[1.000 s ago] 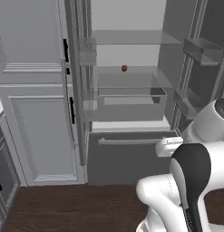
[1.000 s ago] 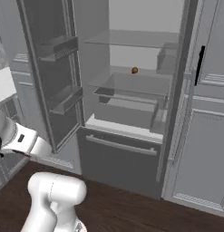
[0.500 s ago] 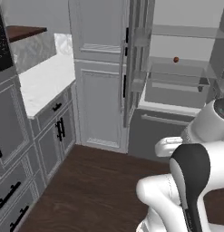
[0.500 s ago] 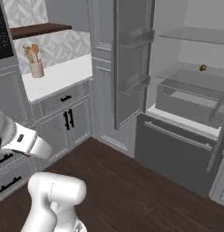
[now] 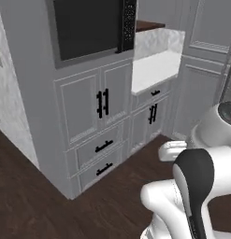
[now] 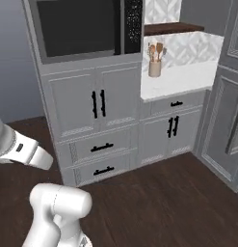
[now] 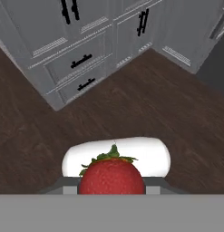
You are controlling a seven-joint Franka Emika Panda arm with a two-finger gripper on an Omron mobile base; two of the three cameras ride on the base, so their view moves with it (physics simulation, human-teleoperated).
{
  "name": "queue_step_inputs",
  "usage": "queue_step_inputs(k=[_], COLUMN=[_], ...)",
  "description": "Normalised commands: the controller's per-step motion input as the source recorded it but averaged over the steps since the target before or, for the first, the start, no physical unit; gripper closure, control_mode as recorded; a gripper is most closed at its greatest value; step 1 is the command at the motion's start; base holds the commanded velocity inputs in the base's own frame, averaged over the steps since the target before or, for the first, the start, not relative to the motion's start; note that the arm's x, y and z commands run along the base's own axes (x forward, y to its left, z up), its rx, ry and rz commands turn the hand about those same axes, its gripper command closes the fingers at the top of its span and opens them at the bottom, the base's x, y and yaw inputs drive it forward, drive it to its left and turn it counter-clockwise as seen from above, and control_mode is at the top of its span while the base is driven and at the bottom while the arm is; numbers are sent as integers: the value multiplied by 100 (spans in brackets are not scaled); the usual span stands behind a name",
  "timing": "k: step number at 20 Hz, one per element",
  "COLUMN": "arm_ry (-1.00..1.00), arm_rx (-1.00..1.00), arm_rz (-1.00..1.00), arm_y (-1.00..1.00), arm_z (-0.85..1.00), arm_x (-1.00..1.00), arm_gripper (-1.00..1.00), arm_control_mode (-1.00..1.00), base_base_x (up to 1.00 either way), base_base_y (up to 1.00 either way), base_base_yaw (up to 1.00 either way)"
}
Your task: Take the strawberry from the fridge and place it on top of the pancake, located on the dining counter.
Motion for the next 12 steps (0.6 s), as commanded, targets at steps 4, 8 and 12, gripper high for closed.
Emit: queue_step_inputs(k=[4, 8, 12], arm_ry=[0, 0, 0], arm_rx=[0, 0, 0], arm_rz=[0, 0, 0], arm_y=[0, 0, 0], arm_z=[0, 0, 0], arm_x=[0, 0, 0], arm_gripper=[100, 100, 100], arm_control_mode=[100, 100, 100], base_base_x=[-13, -2, 21], base_base_y=[76, 82, 72], base_base_yaw=[91, 81, 52])
